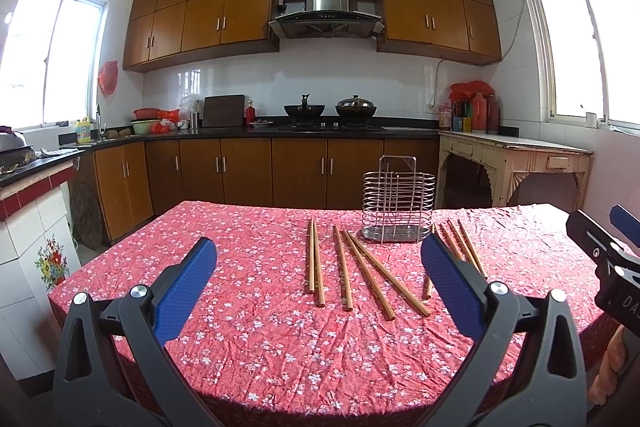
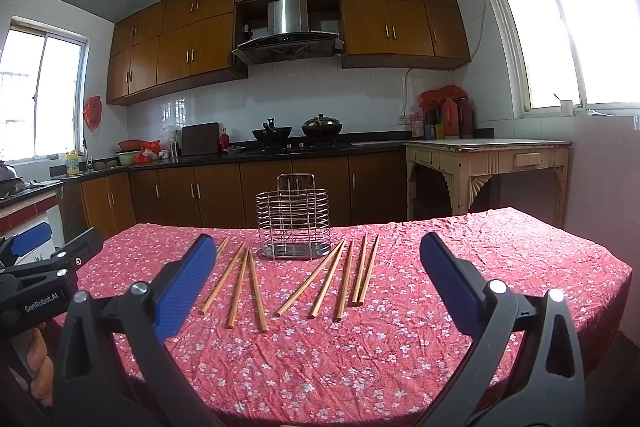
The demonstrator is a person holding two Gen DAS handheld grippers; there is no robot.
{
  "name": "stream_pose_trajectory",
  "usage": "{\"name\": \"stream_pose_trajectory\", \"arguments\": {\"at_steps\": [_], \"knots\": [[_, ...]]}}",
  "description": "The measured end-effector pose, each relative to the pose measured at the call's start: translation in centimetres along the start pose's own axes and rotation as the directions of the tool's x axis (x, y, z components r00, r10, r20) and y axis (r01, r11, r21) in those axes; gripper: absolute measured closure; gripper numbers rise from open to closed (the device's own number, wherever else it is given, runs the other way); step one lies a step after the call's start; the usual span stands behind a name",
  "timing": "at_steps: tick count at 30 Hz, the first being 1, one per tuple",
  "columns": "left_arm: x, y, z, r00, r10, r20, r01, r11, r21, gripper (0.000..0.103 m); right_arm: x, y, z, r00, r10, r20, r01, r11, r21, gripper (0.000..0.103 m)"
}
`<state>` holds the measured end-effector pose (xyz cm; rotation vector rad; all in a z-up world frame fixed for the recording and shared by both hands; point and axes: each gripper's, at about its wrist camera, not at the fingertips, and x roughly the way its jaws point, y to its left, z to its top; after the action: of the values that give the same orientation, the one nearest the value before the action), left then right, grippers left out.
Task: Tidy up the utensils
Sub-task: 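Close the left tool on one wooden chopstick while the right tool grasps another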
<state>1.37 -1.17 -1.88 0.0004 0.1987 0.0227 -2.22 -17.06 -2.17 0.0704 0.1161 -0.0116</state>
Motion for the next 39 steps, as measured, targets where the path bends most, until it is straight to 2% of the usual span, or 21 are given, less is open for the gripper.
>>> {"name": "stream_pose_trajectory", "arguments": {"at_steps": [6, 10, 12, 14, 15, 18, 23, 25, 29, 31, 33, 37, 39], "knots": [[2.7, 1.2, -0.2, 0.997, 0.013, -0.076, -0.015, 0.999, -0.033, 0.002, 3.5, -1.2, -0.6, 0.996, -0.01, -0.086, 0.013, 0.999, 0.04, 0.004], [5.7, 2.1, -0.2, 0.989, 0.011, -0.148, -0.019, 0.999, -0.05, 0.002, 7.3, -2.4, -0.8, 0.981, -0.047, -0.188, 0.059, 0.997, 0.057, 0.004], [8.0, 2.6, -0.1, 0.98, 0.017, -0.2, -0.027, 0.999, -0.048, 0.002, 9.7, -3.3, -1.1, 0.965, -0.055, -0.257, 0.077, 0.994, 0.077, 0.007], [10.0, 3.0, -0.1, 0.967, 0.029, -0.252, -0.04, 0.998, -0.038, 0.002, 12.5, -4.5, -1.3, 0.939, -0.048, -0.342, 0.089, 0.99, 0.105, 0.018], [11.1, 3.3, -0.2, 0.958, 0.032, -0.286, -0.044, 0.998, -0.037, 0.002, 13.7, -5.0, -1.6, 0.925, -0.047, -0.376, 0.097, 0.989, 0.116, 0.021], [14.0, 3.9, -0.5, 0.926, 0.012, -0.377, -0.031, 0.999, -0.045, 0.002, 17.5, -6.5, -2.5, 0.874, -0.05, -0.483, 0.131, 0.982, 0.135, 0.038], [17.1, 4.9, -1.0, 0.899, 0.005, -0.438, -0.022, 0.999, -0.033, 0.002, 22.1, -7.5, -4.0, 0.796, -0.034, -0.604, 0.138, 0.982, 0.126, 0.065], [18.1, 5.1, -1.0, 0.893, 0.007, -0.449, -0.018, 1.0, -0.021, 0.009, 23.7, -7.7, -4.7, 0.771, -0.018, -0.636, 0.132, 0.982, 0.132, 0.071], [20.1, 5.4, -1.2, 0.872, 0.005, -0.489, -0.007, 1.0, -0.003, 0.021, 26.2, -7.9, -5.6, 0.741, -0.003, -0.672, 0.133, 0.981, 0.143, 0.079], [21.1, 5.7, -1.7, 0.847, -0.011, -0.531, 0.003, 1.0, -0.017, 0.027, 27.3, -7.9, -5.8, 0.73, 0.003, -0.683, 0.132, 0.981, 0.146, 0.082], [21.8, 5.9, -2.1, 0.832, -0.023, -0.554, 0.008, 1.0, -0.029, 0.033, 27.9, -7.6, -6.1, 0.723, -0.007, -0.691, 0.135, 0.982, 0.131, 0.084], [22.5, 5.9, -2.5, 0.816, -0.033, -0.577, 0.019, 0.999, -0.031, 0.039, 29.0, -7.5, -6.7, 0.704, -0.018, -0.71, 0.137, 0.984, 0.111, 0.089], [22.7, 5.8, -2.7, 0.812, -0.037, -0.582, 0.025, 0.999, -0.028, 0.04, 29.2, -7.7, -6.7, 0.709, -0.033, -0.704, 0.142, 0.985, 0.096, 0.092]]}}
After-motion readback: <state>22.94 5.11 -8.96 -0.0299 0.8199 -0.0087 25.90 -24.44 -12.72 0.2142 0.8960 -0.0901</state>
